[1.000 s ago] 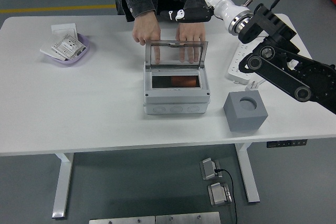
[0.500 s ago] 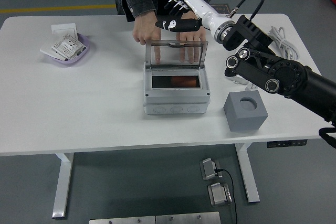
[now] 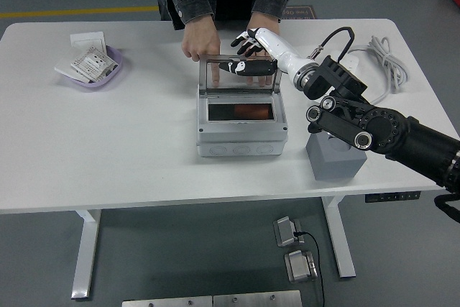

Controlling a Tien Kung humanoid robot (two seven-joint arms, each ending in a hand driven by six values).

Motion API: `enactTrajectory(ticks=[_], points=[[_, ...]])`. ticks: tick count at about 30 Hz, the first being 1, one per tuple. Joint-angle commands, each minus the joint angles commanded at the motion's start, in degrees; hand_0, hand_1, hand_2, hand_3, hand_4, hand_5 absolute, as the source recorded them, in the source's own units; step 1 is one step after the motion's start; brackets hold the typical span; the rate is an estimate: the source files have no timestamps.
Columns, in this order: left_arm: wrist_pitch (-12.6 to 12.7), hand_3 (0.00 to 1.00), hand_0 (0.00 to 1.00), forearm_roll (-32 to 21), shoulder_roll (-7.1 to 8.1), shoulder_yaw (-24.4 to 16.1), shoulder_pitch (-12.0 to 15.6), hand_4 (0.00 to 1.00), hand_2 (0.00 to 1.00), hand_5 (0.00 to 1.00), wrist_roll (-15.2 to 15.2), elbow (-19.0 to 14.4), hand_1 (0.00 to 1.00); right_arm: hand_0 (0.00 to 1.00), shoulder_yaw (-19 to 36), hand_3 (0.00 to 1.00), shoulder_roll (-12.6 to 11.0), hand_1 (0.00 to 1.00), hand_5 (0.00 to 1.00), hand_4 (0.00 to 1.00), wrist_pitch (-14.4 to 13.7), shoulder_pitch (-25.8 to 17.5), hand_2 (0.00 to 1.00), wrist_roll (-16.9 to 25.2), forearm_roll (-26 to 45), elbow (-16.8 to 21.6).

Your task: Pick up the cylinder from the cube,place it in the box,flap close box

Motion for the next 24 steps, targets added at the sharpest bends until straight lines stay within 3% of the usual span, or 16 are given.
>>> enactTrajectory(ticks=[13,17,24], points=[[0.0,0.626,0.629,1.7,0.17,-2.5,0.0,0.632,0.604,0.150,0.0,-0.2,0.651,0.745,0.2,0.702,-7.6,0.615,0.549,0.937,-0.9,-4.9,0.620,-3.5,-6.9,14.3],[0.1,0.626,0.629,2.3,0.28,-3.2,0.1,0.632,0.604,0.151,0.0,-0.2,0.651,0.743,-0.1,0.708,-8.6,0.612,0.553,0.938,-1.1,-6.5,0.621,-4.5,-8.0,18.1],[0.1,0.626,0.629,3.9,0.20,-5.1,0.1,0.632,0.604,0.150,-0.1,-0.5,0.651,0.743,-0.6,0.713,-9.5,0.612,0.558,0.938,-1.2,-9.0,0.623,-4.9,-8.2,21.3]])
